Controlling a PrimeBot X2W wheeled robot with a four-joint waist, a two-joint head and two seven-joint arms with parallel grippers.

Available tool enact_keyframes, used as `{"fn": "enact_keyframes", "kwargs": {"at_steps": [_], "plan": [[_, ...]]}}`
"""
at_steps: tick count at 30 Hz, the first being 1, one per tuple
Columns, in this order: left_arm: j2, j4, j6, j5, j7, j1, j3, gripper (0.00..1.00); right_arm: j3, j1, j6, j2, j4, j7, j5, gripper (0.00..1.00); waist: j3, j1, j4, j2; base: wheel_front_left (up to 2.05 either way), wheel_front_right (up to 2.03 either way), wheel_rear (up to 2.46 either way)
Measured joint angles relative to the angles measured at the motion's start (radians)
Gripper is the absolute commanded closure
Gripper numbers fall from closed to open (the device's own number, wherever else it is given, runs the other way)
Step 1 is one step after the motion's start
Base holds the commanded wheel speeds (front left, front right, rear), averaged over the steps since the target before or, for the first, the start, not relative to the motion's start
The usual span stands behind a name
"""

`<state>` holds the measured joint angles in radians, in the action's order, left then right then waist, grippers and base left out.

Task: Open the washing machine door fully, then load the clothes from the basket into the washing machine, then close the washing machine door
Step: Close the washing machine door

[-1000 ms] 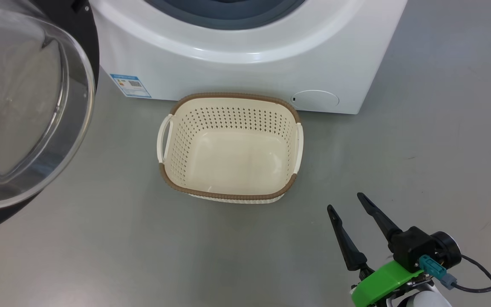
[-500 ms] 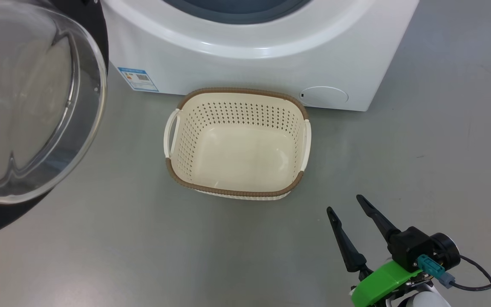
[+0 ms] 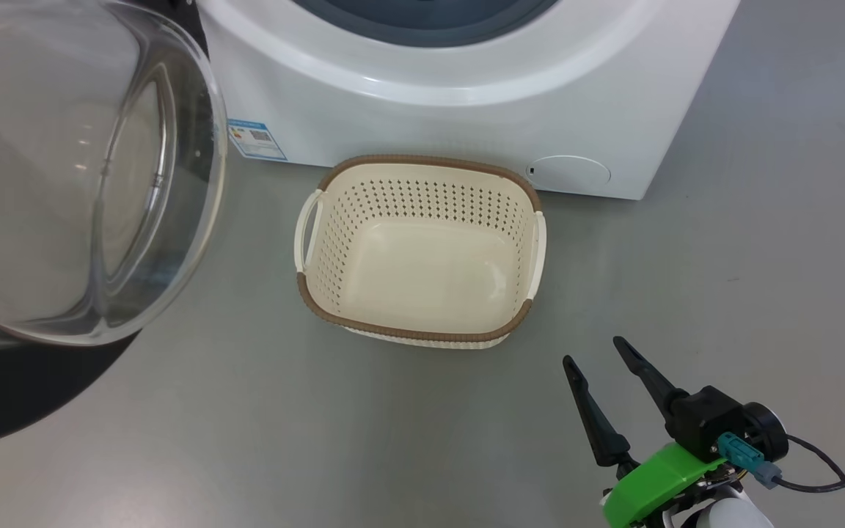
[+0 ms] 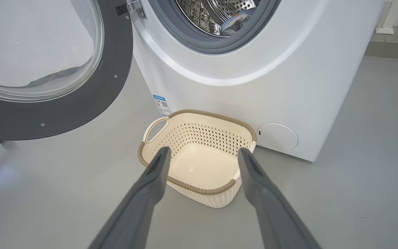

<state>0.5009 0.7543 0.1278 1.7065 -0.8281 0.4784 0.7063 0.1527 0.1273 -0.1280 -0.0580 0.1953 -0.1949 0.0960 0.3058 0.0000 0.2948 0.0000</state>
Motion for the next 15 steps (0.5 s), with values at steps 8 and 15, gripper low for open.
{"fn": "enact_keyframes", "kwargs": {"at_steps": [8, 15], "plan": [[-0.043, -0.044, 0.000, 0.063, -0.179, -0.049, -0.013, 1.00, 0.005, -0.001, 0.000, 0.000, 0.037, -0.002, 0.027, 0.00, -0.035, 0.0000, 0.014, 0.0000, 0.00, 0.00, 0.00], [-0.096, -0.131, 0.000, 0.095, -0.264, -0.081, -0.024, 1.00, 0.023, -0.006, 0.000, 0.000, 0.064, -0.016, 0.044, 0.00, -0.063, 0.0000, 0.018, 0.0000, 0.00, 0.00, 0.00]]}}
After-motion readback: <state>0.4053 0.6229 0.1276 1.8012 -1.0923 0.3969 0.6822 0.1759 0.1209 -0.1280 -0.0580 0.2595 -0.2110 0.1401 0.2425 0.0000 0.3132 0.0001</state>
